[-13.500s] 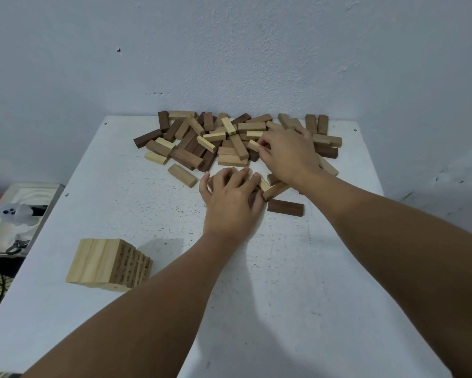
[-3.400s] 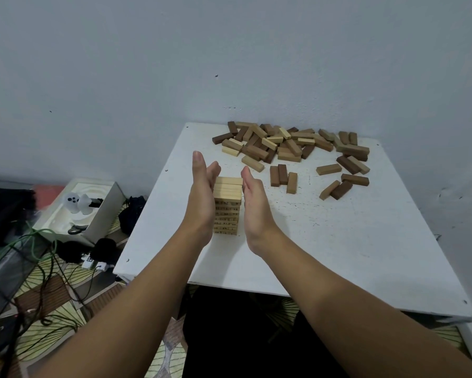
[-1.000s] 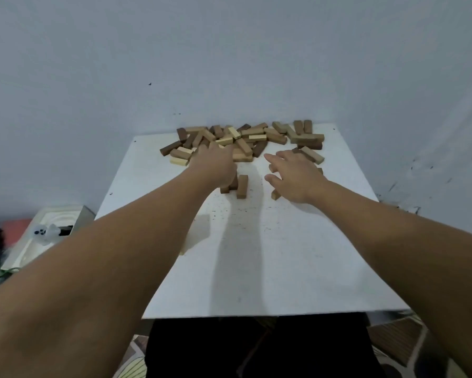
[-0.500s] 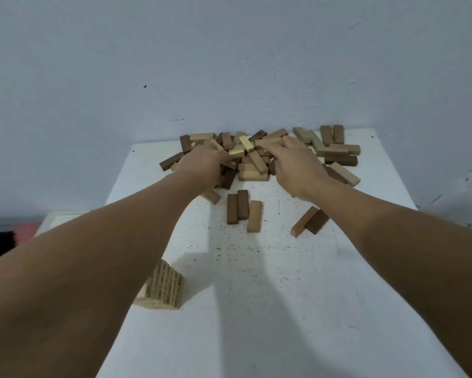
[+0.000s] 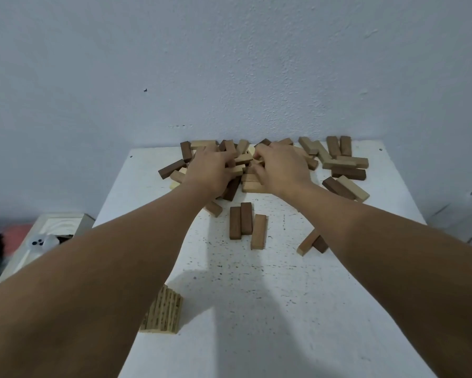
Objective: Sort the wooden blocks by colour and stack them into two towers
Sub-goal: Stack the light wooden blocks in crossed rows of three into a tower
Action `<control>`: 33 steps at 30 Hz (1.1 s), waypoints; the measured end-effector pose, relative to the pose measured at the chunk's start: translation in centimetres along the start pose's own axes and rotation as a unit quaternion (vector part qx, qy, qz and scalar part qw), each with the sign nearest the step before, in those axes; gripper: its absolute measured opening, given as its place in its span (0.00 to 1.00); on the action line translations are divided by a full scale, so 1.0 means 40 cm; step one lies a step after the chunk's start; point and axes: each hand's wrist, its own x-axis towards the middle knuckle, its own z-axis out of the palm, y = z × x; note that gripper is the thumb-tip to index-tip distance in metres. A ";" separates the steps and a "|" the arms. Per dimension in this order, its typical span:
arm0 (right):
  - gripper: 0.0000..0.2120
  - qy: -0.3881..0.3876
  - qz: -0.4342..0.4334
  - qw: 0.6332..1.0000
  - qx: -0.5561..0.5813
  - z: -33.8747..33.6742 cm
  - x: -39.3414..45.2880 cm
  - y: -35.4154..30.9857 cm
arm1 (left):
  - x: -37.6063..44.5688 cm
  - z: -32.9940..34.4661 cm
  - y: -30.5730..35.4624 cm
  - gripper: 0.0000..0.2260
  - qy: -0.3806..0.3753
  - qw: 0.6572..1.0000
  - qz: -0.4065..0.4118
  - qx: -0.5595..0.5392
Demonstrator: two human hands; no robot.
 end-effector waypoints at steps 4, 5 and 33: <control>0.03 0.035 0.029 0.998 0.050 0.007 0.003 -0.002 | -0.010 -0.009 0.003 0.14 -0.010 0.999 -0.015 -0.043; 0.04 0.042 0.036 0.996 0.065 0.008 -0.001 -0.002 | -0.014 -0.010 0.002 0.13 -0.013 0.998 -0.022 -0.054; 0.19 0.094 0.130 0.971 0.179 -0.042 -0.722 -0.002 | -0.607 0.078 0.273 0.14 0.016 0.959 -0.088 -0.269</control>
